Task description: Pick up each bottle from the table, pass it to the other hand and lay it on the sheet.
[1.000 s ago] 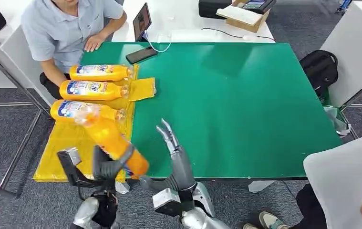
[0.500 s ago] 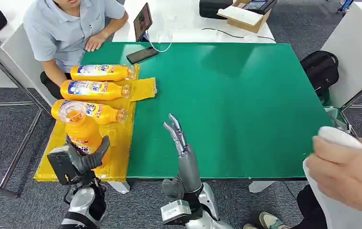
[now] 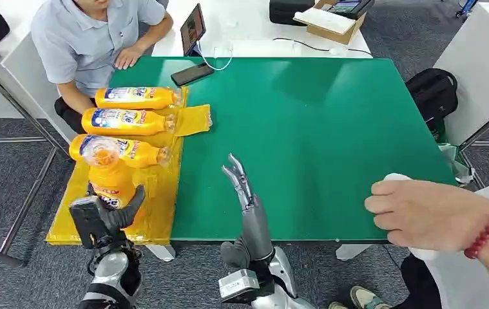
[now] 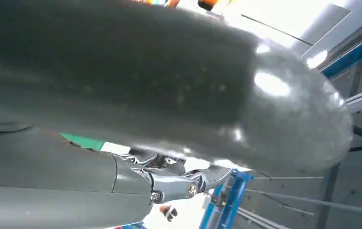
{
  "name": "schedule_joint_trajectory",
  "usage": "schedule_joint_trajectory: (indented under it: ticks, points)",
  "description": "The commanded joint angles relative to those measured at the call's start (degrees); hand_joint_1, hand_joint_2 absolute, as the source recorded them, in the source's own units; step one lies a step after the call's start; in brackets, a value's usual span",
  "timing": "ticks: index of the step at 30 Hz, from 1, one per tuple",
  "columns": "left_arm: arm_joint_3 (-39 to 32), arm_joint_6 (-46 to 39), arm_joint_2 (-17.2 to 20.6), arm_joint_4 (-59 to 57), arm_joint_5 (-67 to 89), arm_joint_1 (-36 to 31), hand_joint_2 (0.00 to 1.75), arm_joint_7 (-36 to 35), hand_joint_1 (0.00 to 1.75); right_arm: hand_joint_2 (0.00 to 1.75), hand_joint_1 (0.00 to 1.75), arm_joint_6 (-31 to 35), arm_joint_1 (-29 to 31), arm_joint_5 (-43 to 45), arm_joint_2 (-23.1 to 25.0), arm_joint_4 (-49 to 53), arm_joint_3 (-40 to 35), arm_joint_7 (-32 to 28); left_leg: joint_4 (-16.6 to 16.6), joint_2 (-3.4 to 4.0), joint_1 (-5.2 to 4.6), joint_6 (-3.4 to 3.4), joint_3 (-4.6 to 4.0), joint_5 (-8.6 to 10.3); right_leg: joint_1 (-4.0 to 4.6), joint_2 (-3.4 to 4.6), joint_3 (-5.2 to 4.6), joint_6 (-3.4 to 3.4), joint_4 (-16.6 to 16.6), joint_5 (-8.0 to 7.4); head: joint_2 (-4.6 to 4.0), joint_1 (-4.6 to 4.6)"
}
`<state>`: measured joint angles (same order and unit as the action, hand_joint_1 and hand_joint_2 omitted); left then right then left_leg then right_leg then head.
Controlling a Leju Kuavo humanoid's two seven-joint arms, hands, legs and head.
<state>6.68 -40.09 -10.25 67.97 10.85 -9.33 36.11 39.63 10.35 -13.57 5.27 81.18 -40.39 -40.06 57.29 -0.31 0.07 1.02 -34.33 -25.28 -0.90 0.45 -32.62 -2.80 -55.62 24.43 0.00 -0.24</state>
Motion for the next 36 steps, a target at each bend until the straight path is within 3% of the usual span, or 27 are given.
schedule_joint_trajectory:
  ticks: [1, 3, 10, 16, 18, 19, 20, 21, 22, 23, 27, 29, 32, 36]
  points:
    - [-8.2, 0.1, 0.0, -22.9, 55.0, -9.4, 1.75, -11.3, 1.73, 0.0, 0.0, -3.5, 2.5, 2.0, -1.1, -4.8, -3.0, 0.1, -0.1, 0.0, 0.04, -0.07, 0.37, 0.0, 0.06, -0.07, 0.38, 0.14, 0.1, 0.01, 0.0, 0.02]
    - [-3.8, 0.4, 2.6, -32.1, 60.6, -12.9, 1.75, -17.7, 1.75, 0.0, 0.0, -6.7, 2.3, 2.4, -0.2, -6.0, -2.6, 0.1, -0.1, 0.0, -0.02, -0.05, 0.29, 0.02, -0.01, -0.06, 0.3, 0.1, 0.1, 0.0, 0.0, 0.02]
    - [5.8, 9.9, 6.5, -42.2, 71.7, -19.0, 1.75, -34.2, 1.75, 0.0, 0.0, -11.9, 0.3, 2.5, 2.3, -9.3, 0.1, 0.1, -0.1, -0.2, 0.03, -0.09, 0.3, 0.03, 0.05, -0.27, 0.33, 0.14, 0.1, 0.07, 0.0, 0.02]
    - [8.1, 13.6, 6.4, -43.5, 73.0, -20.2, 1.75, -34.6, 1.75, 0.0, 0.0, -14.3, -0.2, 2.4, 3.5, -11.6, -0.1, 0.1, -0.2, -0.02, 0.03, -0.09, 0.63, 0.0, 0.05, 0.0, 0.63, 0.16, 0.1, 0.01, 0.0, 0.0]
    - [8.3, 15.4, 6.2, -43.5, 72.6, -20.7, 1.75, -34.2, 1.62, 0.0, 0.0, -14.6, -0.2, 2.7, 3.6, -12.0, 0.1, 0.1, -0.2, 0.0, 0.04, -0.13, 0.75, 0.04, 0.06, 0.0, 0.75, 0.22, 0.1, 0.0, 0.0, 0.02]
    - [8.6, 16.7, 6.2, -43.7, 72.7, -21.1, 1.75, -34.3, 1.47, 0.0, 0.0, -14.9, -0.2, 2.9, 3.6, -12.2, 0.2, 0.1, -0.1, -0.05, 0.02, -0.11, 0.79, 0.03, 0.04, -0.02, 0.8, 0.19, 0.0, 0.02, 0.0, 0.0]
    - [8.8, 19.0, 6.2, -43.7, 72.5, -21.7, 1.75, -34.6, 1.1, 0.0, 0.0, -15.0, -0.1, 2.9, 3.7, -12.5, 0.5, 0.1, -0.1, -0.09, 0.01, -0.1, 0.82, 0.02, 0.03, -0.04, 0.82, 0.18, 0.0, 0.05, 0.0, 0.02]
    - [7.9, 20.6, 5.9, -43.4, 70.7, -21.7, 1.75, -34.1, 0.56, 0.0, 0.0, -15.1, -0.1, 2.8, 3.7, -12.7, 0.7, 0.1, -0.2, 0.01, 0.04, -0.13, 0.8, 0.08, 0.07, 0.04, 0.78, 0.24, 0.1, -0.04, 0.0, 0.02]
    - [6.8, 21.1, 5.5, -42.7, 68.3, -21.5, 1.75, -31.6, 0.19, 0.0, 0.0, -15.3, -0.1, 2.9, 3.7, -12.7, 0.9, 0.1, -0.1, -0.07, 0.02, -0.12, 0.84, 0.06, 0.05, -0.02, 0.82, 0.22, 0.0, 0.0, 0.0, 0.02]
    - [4.5, 22.0, 4.8, -41.2, 62.8, -20.6, 1.75, -27.3, 0.0, 0.0, 0.0, -15.5, -0.3, 2.8, 3.7, -12.7, 1.1, 0.1, -0.2, -0.01, 0.03, -0.17, 0.81, 0.16, 0.06, 0.01, 0.76, 0.28, 0.1, -0.08, 0.0, 0.02]
    - [-0.3, 31.0, 3.0, -30.2, 40.4, -14.7, 1.75, -6.5, 0.0, 0.0, 0.0, -16.4, -0.5, 3.0, 3.3, -13.1, 1.0, 0.1, -0.2, -0.04, -0.01, -0.15, 1.08, 0.16, 0.02, 0.03, 1.06, 0.23, 0.1, -0.03, 0.0, 0.02]
    - [1.9, 37.3, 3.4, -18.6, 27.2, -9.6, 1.75, -1.6, 0.0, 0.0, 0.0, -16.0, 0.6, 4.1, 2.2, -13.7, -0.9, 0.1, -0.2, -0.07, -0.03, -0.13, 1.11, 0.16, 0.0, -0.02, 1.09, 0.25, 0.1, -0.02, 0.0, -0.02]
    - [3.4, 42.3, 2.6, -8.1, 13.4, -6.1, 1.75, -4.0, 0.0, 0.0, 0.0, -15.6, 1.2, 4.7, 1.9, -14.6, -1.6, 0.1, -0.1, -0.11, 0.01, -0.07, 0.96, 0.14, 0.04, -0.05, 1.0, 0.22, 0.0, 0.02, 0.0, 0.0]
    - [3.6, 39.5, 1.1, -4.1, 8.0, -5.6, 1.75, -7.2, 0.0, 0.0, 0.0, -14.8, 1.0, 4.4, 1.8, -15.5, -1.4, 0.1, 0.0, -0.07, 0.05, -0.1, 0.6, 0.12, 0.07, -0.08, 0.66, 0.26, 0.0, 0.02, 0.0, 0.02]
